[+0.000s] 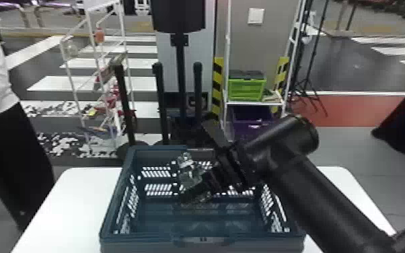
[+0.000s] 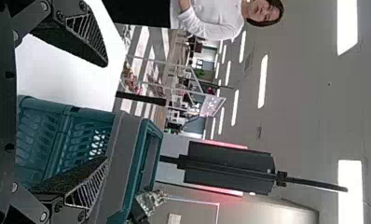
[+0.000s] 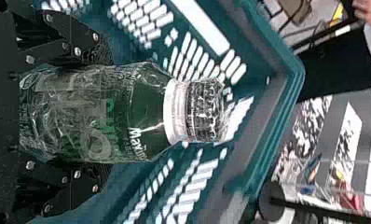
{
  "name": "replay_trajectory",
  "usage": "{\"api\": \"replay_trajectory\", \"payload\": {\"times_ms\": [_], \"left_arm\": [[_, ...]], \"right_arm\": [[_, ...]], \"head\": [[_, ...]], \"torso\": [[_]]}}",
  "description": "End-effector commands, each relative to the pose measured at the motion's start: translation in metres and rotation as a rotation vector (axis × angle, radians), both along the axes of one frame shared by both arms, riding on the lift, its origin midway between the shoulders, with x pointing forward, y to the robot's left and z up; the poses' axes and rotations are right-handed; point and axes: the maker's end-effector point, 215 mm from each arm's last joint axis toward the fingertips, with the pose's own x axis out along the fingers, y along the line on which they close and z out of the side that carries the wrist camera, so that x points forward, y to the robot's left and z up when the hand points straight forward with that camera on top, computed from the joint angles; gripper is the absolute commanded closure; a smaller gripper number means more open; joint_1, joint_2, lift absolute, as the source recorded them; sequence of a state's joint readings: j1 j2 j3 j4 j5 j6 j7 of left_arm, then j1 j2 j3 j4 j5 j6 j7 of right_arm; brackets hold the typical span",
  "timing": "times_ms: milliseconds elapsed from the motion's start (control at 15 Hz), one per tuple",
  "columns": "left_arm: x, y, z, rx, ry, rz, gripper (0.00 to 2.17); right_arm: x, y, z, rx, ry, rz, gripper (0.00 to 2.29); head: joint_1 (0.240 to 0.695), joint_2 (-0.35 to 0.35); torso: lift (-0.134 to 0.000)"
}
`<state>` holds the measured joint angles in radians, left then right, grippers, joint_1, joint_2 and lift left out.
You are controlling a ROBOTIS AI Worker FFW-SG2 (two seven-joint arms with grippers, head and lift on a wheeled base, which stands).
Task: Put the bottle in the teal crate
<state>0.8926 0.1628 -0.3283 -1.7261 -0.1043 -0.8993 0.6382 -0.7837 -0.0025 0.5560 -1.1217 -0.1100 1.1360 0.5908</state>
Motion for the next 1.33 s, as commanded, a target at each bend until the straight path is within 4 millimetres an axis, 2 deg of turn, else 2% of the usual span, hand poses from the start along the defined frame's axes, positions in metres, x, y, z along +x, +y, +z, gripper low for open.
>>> {"api": "replay_trajectory", "payload": {"times_ms": [0, 133, 667, 933, 1067, 1133, 1267], "left_arm": [[0.002, 0.0, -0.003, 0.001, 0.002, 0.0, 0.19], [0.003, 0.001, -0.005, -0.002, 0.004, 0.004, 0.19], [0.005, 0.001, -0.013, -0.002, 0.015, 0.009, 0.19], [0.005, 0.0, -0.016, -0.003, 0.02, 0.011, 0.19], [0.005, 0.0, -0.015, -0.005, 0.016, 0.013, 0.19], [0.005, 0.0, -0.015, -0.005, 0.016, 0.013, 0.19], [0.005, 0.0, -0.015, -0.004, 0.016, 0.011, 0.19]], "right_arm": [[0.017, -0.023, -0.014, -0.04, 0.001, -0.034, 1.88], [0.021, -0.04, -0.025, -0.078, 0.016, -0.055, 1.88], [0.012, -0.071, -0.056, -0.16, 0.073, -0.067, 1.88], [0.008, -0.08, -0.065, -0.184, 0.094, -0.073, 1.84], [0.006, -0.082, -0.067, -0.188, 0.101, -0.075, 1.75], [0.006, -0.083, -0.067, -0.188, 0.104, -0.077, 1.53], [0.003, -0.084, -0.069, -0.191, 0.115, -0.081, 0.74]], "head": [[0.499, 0.0], [0.499, 0.0], [0.499, 0.0], [0.499, 0.0], [0.499, 0.0], [0.499, 0.0], [0.499, 0.0]], "torso": [[0.0], [0.0], [0.0], [0.0], [0.0], [0.0], [0.0]]}}
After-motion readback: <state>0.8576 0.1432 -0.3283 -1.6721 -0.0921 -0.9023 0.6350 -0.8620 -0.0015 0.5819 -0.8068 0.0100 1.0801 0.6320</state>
